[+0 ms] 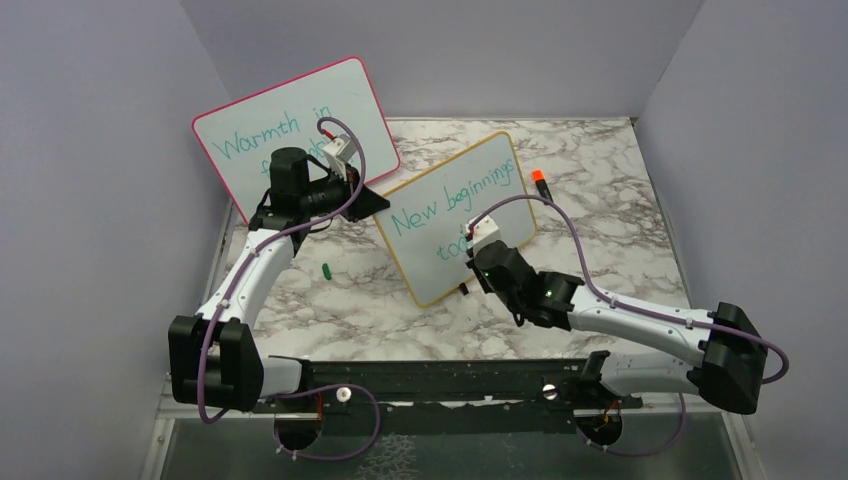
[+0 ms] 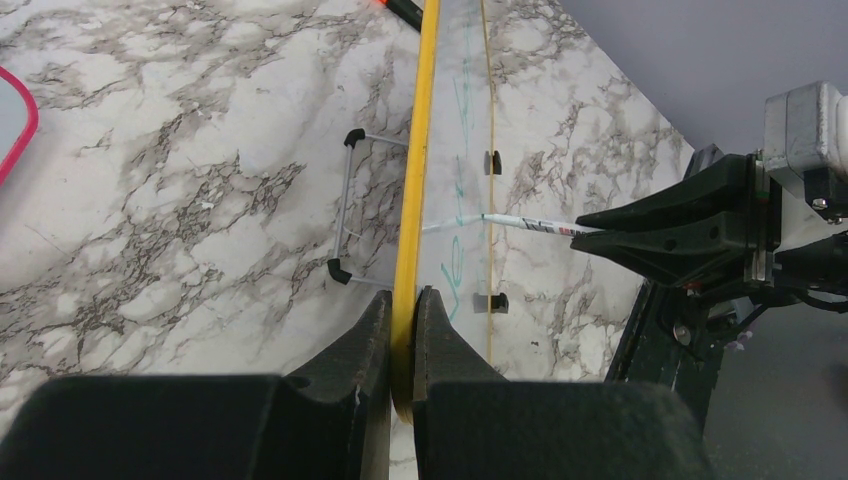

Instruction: Write a sentence on the whiteboard

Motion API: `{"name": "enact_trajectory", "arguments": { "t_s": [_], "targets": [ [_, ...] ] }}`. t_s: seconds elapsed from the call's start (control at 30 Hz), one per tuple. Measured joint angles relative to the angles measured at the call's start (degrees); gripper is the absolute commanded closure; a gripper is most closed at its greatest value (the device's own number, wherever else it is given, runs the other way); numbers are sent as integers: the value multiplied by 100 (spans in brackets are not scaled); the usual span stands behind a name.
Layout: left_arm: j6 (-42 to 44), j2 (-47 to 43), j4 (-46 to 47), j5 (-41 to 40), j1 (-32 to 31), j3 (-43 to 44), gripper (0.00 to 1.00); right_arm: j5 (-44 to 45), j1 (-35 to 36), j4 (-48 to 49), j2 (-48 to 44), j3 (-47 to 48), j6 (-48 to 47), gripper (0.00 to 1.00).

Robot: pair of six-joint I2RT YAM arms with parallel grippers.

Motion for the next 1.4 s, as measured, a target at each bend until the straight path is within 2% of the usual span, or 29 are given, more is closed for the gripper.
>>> {"name": "enact_trajectory", "arguments": {
  "t_s": [0.53,0.8,1.4],
  "targets": [
    [0,0,2,2,0,0,100,164,0,-107,-160,-153,79,100],
    [0,0,2,2,0,0,100,225,-201,264,-455,-188,-11,100],
    [0,0,2,2,0,0,100,35,-374,568,-295,-199,-131,100]
  ]
}}
